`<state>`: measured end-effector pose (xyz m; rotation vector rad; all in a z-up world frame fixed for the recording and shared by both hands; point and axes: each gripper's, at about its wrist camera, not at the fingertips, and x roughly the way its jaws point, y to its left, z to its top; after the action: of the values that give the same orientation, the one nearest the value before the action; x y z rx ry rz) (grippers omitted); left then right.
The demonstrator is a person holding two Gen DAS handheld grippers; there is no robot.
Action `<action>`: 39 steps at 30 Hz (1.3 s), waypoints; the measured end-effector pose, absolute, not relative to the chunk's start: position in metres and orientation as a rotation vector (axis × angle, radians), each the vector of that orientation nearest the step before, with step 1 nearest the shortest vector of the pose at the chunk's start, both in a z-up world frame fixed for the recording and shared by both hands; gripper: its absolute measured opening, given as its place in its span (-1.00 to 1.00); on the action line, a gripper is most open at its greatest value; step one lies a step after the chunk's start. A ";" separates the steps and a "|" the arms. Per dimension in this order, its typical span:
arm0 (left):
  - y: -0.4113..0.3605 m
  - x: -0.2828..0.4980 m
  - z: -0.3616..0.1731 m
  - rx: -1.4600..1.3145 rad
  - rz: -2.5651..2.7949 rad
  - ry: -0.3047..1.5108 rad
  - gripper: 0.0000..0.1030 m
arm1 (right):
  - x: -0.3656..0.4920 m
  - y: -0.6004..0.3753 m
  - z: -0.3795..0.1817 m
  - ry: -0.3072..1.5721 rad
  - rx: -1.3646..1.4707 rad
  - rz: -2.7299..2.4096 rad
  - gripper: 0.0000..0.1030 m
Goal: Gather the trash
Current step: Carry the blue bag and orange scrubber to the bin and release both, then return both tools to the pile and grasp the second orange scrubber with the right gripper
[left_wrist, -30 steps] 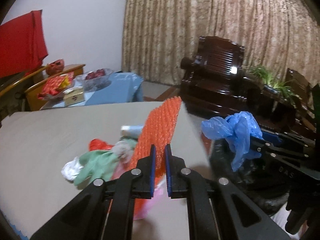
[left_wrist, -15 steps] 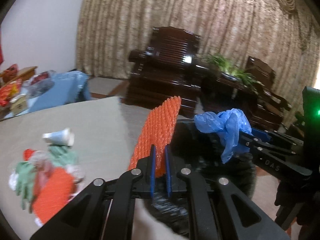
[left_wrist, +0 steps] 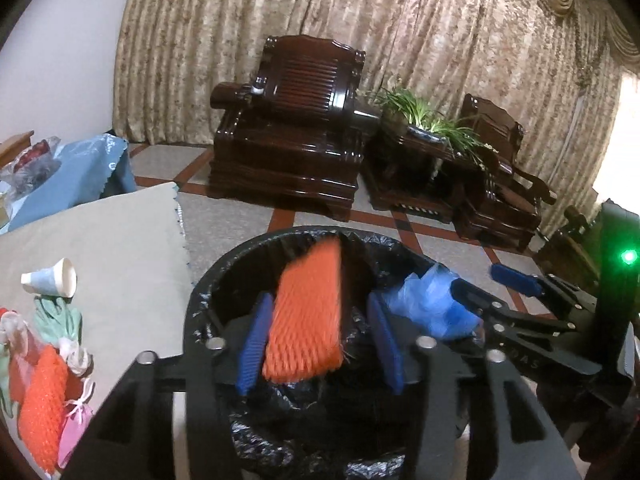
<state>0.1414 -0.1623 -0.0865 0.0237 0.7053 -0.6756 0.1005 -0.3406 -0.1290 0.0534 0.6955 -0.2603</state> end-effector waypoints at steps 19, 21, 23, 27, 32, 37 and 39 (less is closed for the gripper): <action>0.036 0.119 -0.078 0.006 -0.184 0.605 0.88 | 0.132 -0.210 -0.104 0.632 0.032 0.032 0.90; 0.057 0.117 -0.079 0.009 -0.135 0.601 0.88 | 0.141 -0.186 -0.106 0.636 0.023 0.088 0.90; 0.079 0.114 -0.081 0.016 -0.080 0.598 0.88 | 0.147 -0.166 -0.107 0.635 0.006 0.128 0.90; 0.114 0.110 -0.090 0.010 0.001 0.608 0.87 | 0.162 -0.125 -0.121 0.660 -0.030 0.200 0.90; 0.141 0.114 -0.106 0.026 0.062 0.624 0.86 | 0.180 -0.086 -0.139 0.683 -0.060 0.254 0.90; 0.159 0.117 -0.120 0.017 0.091 0.647 0.86 | 0.193 -0.053 -0.160 0.718 -0.068 0.302 0.90; 0.165 0.119 -0.126 0.021 0.100 0.657 0.85 | 0.196 -0.045 -0.166 0.728 -0.077 0.317 0.90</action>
<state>0.1186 0.1654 -0.1259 0.0212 0.6571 0.1000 0.1961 -0.0450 -0.1665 -0.0770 0.7277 0.3174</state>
